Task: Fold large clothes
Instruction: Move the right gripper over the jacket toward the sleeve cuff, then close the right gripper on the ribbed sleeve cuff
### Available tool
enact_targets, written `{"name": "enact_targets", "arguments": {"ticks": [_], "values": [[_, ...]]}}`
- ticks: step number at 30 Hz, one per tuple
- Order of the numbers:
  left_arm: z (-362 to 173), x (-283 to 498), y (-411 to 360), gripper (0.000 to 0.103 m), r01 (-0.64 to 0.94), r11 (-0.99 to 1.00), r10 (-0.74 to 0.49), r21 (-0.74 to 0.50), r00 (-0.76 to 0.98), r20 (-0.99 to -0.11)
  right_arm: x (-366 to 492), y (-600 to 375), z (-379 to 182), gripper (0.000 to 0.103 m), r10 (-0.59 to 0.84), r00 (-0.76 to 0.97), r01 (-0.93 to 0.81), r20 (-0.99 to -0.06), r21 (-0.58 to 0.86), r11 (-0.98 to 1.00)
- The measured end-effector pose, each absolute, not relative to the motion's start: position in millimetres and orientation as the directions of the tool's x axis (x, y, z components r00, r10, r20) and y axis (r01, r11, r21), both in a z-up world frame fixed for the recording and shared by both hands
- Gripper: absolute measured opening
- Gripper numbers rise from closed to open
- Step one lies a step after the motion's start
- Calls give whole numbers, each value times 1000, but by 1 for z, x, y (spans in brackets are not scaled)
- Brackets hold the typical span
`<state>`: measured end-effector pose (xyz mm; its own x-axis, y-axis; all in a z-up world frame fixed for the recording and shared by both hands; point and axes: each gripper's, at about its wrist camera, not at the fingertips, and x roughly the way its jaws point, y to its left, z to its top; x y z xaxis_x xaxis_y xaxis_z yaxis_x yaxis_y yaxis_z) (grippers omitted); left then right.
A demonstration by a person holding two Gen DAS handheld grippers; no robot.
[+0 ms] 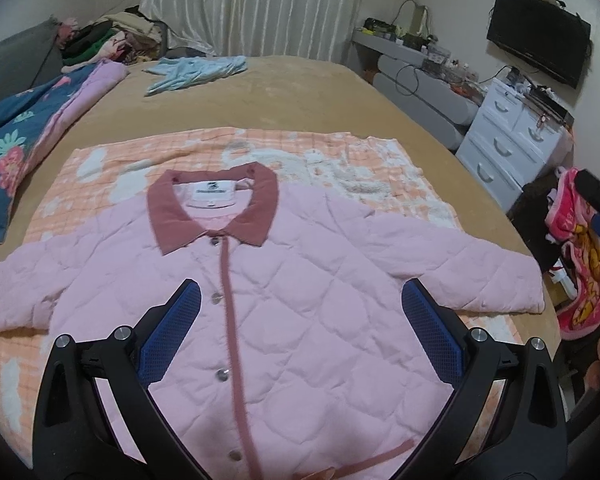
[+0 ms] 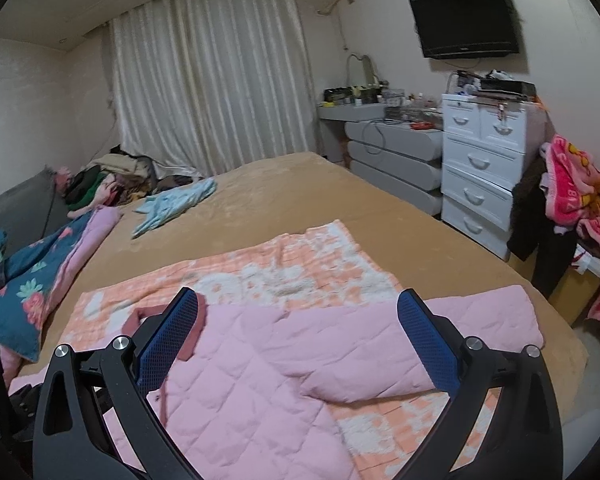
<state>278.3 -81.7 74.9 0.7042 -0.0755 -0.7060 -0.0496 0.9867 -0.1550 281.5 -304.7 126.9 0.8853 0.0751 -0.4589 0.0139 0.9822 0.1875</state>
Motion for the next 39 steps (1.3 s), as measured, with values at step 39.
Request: {"name": "enact_targets", "arguments": {"ticks": [39], "values": [[-33,352,-159,94,35,996,-90,-85,566,-820,353,-528,-79,99,-148,625,617,-766,369,695]]}}
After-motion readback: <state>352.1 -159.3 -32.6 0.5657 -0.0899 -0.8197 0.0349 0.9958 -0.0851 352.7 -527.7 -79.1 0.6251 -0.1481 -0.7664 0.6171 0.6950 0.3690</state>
